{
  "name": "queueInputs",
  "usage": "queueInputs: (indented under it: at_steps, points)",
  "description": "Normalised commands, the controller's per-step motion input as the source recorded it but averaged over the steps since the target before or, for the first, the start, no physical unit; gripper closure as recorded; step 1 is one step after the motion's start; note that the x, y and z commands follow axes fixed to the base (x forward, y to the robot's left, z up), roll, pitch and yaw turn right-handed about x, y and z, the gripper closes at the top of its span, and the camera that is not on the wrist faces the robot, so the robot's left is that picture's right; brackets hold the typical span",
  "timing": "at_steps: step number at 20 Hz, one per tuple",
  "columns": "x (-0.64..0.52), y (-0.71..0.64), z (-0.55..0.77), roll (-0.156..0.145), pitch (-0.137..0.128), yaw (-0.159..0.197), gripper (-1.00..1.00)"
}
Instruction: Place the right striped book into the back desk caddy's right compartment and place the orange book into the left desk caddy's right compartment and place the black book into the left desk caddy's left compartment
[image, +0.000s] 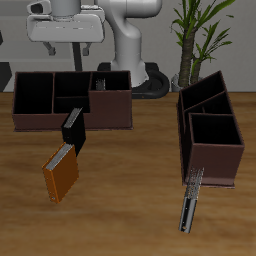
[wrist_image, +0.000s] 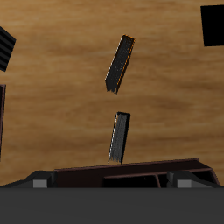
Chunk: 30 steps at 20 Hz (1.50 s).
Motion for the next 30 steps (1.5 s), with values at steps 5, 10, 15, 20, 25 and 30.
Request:
queueInputs:
  at_steps: [5,10,15,20,25,30]
  points:
    - [0.63,-0.28,0.14,-0.114,-0.034,-0.021,-1.00]
    - [0.50,-0.20,-0.21,-0.023,0.008,-0.037,-1.00]
    - [0.34,-0.15,-0.19,-0.014,-0.027,-0.019,-1.00]
    - [0.33,-0.11,-0.19,-0.024,-0.046,-0.040,-1.00]
    - [0.37,0.09,-0.53,-0.013,-0.024,-0.037,-1.00]
    - [0.21,0.10,-0.54,-0.020,-0.002,-0.032,-1.00]
